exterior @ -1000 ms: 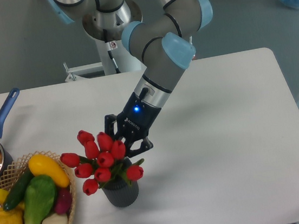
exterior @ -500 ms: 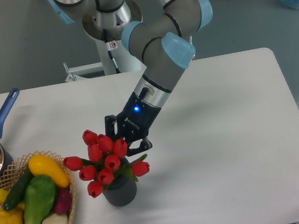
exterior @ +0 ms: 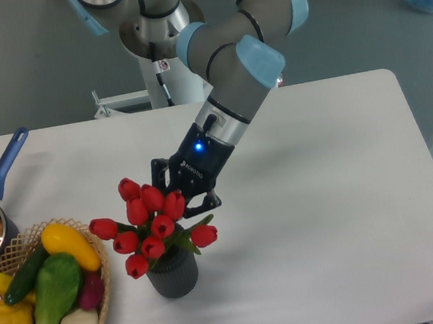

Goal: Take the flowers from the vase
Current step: 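Lift the gripped tulips up and out of the black vase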

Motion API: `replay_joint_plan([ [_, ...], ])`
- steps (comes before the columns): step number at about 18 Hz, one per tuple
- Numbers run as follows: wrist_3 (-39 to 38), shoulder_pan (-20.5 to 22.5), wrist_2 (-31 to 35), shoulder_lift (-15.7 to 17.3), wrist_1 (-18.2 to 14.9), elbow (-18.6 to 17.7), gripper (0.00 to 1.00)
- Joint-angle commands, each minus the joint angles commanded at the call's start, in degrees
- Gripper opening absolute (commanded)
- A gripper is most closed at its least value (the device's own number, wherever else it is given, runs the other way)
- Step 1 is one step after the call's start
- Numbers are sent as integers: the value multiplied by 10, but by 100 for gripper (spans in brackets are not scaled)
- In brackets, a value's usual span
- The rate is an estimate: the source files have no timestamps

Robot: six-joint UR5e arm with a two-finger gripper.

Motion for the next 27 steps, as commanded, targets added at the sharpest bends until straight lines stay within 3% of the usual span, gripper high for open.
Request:
replay_joint_plan([
  [20,-143,42,-55,94,0,15,17],
  [27,-162,50,-58,95,0,35,17],
])
